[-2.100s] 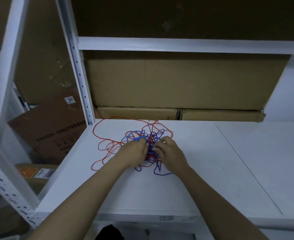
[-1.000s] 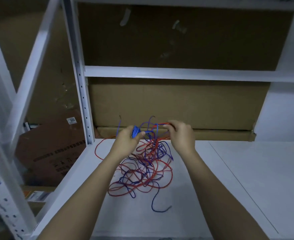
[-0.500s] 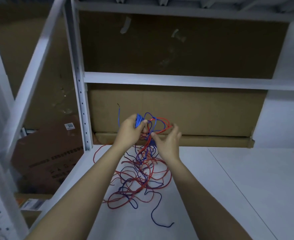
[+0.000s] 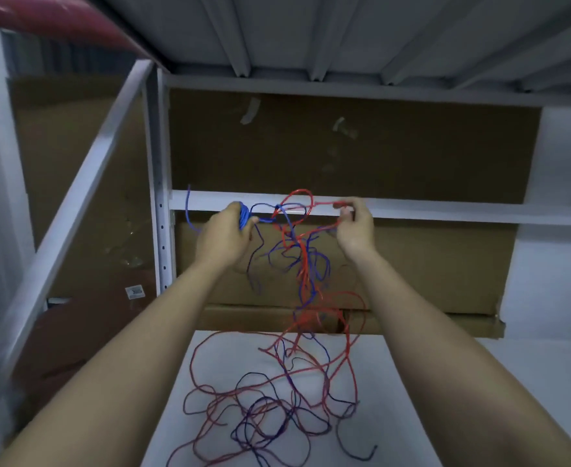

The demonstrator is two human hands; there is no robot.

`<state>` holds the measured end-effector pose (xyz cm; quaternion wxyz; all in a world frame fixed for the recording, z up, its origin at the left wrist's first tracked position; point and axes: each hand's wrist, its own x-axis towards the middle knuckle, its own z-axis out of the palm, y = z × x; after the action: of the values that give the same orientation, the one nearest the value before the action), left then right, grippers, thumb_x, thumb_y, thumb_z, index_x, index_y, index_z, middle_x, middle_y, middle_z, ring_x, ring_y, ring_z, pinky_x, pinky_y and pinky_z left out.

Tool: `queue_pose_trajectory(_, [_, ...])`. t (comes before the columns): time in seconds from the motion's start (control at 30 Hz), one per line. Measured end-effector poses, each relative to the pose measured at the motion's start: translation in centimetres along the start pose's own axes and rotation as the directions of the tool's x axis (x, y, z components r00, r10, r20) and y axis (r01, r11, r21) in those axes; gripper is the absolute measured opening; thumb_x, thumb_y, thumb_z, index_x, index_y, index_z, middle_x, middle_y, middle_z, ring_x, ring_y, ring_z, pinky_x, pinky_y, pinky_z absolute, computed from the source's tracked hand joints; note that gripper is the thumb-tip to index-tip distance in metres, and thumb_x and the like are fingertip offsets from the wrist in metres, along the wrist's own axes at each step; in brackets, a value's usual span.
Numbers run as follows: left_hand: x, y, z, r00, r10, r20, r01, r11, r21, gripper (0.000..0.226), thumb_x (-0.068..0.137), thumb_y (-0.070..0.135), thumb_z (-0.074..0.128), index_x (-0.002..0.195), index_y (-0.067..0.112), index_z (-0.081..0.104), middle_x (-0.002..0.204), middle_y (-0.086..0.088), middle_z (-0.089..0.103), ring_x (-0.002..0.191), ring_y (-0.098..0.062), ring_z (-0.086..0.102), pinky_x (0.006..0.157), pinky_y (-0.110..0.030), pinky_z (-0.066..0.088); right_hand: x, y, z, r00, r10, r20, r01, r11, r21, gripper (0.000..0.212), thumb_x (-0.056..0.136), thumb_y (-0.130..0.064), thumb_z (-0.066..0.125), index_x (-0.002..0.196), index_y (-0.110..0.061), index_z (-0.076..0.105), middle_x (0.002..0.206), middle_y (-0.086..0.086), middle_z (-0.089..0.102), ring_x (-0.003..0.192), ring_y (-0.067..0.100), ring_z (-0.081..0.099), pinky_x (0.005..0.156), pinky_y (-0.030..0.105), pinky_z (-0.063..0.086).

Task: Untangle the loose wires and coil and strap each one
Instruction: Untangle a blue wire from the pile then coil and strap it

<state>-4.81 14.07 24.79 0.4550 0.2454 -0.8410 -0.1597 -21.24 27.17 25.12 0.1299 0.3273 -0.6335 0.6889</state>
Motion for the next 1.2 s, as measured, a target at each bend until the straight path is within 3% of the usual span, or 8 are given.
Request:
queue_pose_trajectory(0.13, [-2.3,-2.2,1.6,0.996,-0.055,0.063,0.054,0.998,0.026,0.027,0.097,0.035,0.051,0.09,0.009,0.052,0.083,-0.009,0.066,0.08,-0.031,0.062,0.072,-0.045,0.052,-3.2,5.1,0.1,0.998,0.06,0.028,-0.051,0.965,-0.258,0.025,0.099,-0.005,0.041,0.12,-0.001,0.054,0.104,0.015,0.061,0.096,0.031,0.057,0.08,0.029,0.041])
queue_pose_trajectory(0.27, [-5.5,-3.8,4.4,0.991,-0.067,0.115,0.074,0.995,-0.059,0.027,0.097,0.033,0.052,0.087,0.008,0.054,0.082,-0.009,0.068,0.08,-0.032,0.062,0.073,-0.044,0.051,-7.2,7.4,1.1,0.978,0.096,0.185,-0.009,0.906,-0.424,0.042,0.097,-0.025,0.05,0.137,-0.01,0.046,0.135,0.018,0.042,0.127,0.032,0.037,0.103,0.033,0.031])
queue_pose_trajectory(0.4, [-7.4,-4.2,6.0,0.986,-0.088,0.139,0.107,0.985,-0.134,0.026,0.098,0.029,0.051,0.087,0.006,0.053,0.079,-0.009,0.066,0.074,-0.027,0.064,0.068,-0.043,0.052,-12.6,8.4,1.6,0.99,-0.134,0.048,0.143,0.907,-0.397,0.028,0.091,-0.028,0.058,0.116,-0.016,0.055,0.119,0.005,0.05,0.113,0.019,0.034,0.098,0.038,0.038])
queue_pose_trajectory(0.57, [-8.4,-3.7,6.5,0.989,-0.059,0.134,0.085,0.976,-0.202,0.025,0.097,0.026,0.054,0.081,0.007,0.057,0.07,0.002,0.065,0.068,-0.013,0.061,0.062,-0.031,0.042,-15.8,11.3,2.6,0.961,0.067,0.268,0.175,0.605,-0.777,0.051,0.086,-0.068,0.046,0.119,-0.032,0.06,0.128,0.001,0.047,0.124,0.026,0.031,0.096,0.04,0.023])
queue_pose_trajectory(0.73, [-8.4,-3.9,5.4,0.985,-0.035,0.169,0.056,0.991,-0.118,0.026,0.097,0.028,0.054,0.087,0.004,0.055,0.076,-0.006,0.067,0.076,-0.026,0.062,0.07,-0.035,0.048,-14.6,10.6,3.2,0.926,-0.024,0.377,0.29,0.685,-0.668,0.029,0.094,-0.041,0.05,0.111,-0.022,0.065,0.112,0.0,0.06,0.111,0.025,0.051,0.085,0.035,0.036])
queue_pose_trajectory(0.93, [-8.5,-6.2,3.9,0.982,-0.122,0.142,0.094,0.977,0.191,0.028,0.098,0.032,0.049,0.088,0.006,0.045,0.082,-0.02,0.059,0.082,-0.041,0.057,0.066,-0.043,0.044,-10.9,8.0,0.3,0.726,-0.421,0.544,0.685,0.512,-0.519,0.019,0.071,-0.006,0.069,0.089,-0.005,0.063,0.09,0.008,0.063,0.098,0.024,0.048,0.068,0.034,0.047])
queue_pose_trajectory(1.07, [-8.9,-6.8,4.0,0.985,-0.138,0.107,0.113,0.972,0.207,0.026,0.099,0.031,0.048,0.086,0.008,0.042,0.071,-0.008,0.047,0.072,-0.034,0.049,0.058,-0.037,0.035,-9.7,8.2,-0.9,0.728,-0.449,0.519,0.653,0.684,-0.324,0.019,0.072,0.007,0.062,0.09,0.002,0.067,0.118,0.012,0.062,0.119,0.025,0.047,0.101,0.029,0.035])
queue_pose_trajectory(1.2, [-9.4,-7.0,4.4,0.988,-0.12,0.093,0.101,0.977,0.187,0.026,0.099,0.03,0.048,0.085,0.009,0.042,0.069,-0.007,0.046,0.067,-0.03,0.043,0.057,-0.035,0.031,-10.0,9.7,-2.8,0.847,-0.209,0.489,0.363,0.9,-0.242,0.017,0.08,0.006,0.061,0.089,-0.008,0.062,0.108,-0.008,0.055,0.09,-0.009,0.053,0.076,0.002,0.036])
